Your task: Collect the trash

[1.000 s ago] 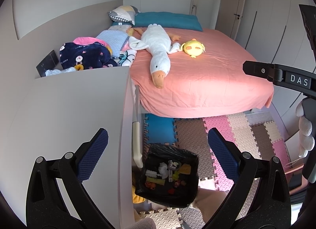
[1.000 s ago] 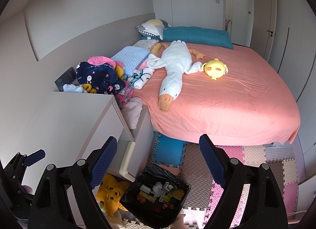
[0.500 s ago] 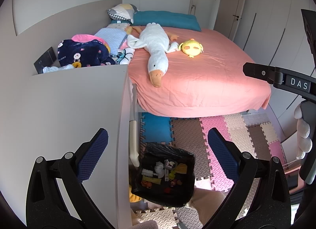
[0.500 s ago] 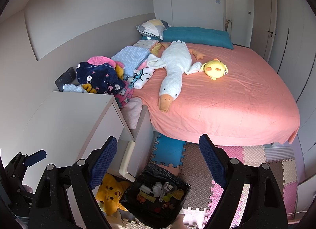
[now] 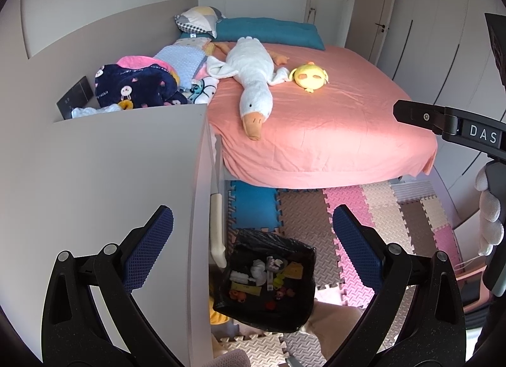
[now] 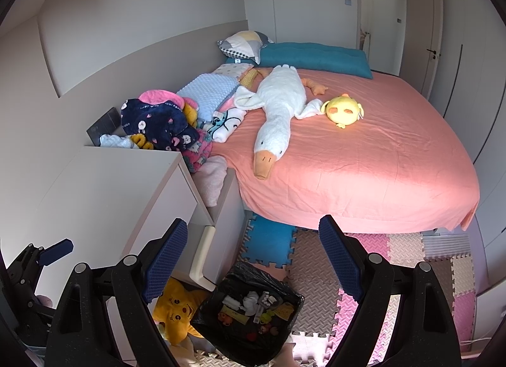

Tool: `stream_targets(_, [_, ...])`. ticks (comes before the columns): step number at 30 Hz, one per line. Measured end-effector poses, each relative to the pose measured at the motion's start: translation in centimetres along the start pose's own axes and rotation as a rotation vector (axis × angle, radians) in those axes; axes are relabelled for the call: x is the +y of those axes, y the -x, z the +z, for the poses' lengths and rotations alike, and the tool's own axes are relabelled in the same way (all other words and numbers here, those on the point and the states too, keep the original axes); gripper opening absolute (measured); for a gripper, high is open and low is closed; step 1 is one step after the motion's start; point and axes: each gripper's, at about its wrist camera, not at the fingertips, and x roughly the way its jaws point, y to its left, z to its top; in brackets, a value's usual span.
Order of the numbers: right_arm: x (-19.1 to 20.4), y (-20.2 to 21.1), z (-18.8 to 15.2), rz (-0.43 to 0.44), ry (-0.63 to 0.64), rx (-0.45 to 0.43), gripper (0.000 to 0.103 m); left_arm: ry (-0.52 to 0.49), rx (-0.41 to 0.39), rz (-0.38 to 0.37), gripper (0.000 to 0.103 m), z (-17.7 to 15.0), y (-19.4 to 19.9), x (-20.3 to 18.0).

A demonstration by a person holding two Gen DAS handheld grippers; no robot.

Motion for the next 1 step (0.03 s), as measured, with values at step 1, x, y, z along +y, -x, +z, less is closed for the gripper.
stream_targets(1, [0.00,0.01,0.02,-0.001,0.001,0.001,0.085,0.000,0.000,0.000,0.097,-0.01,0.01,0.02])
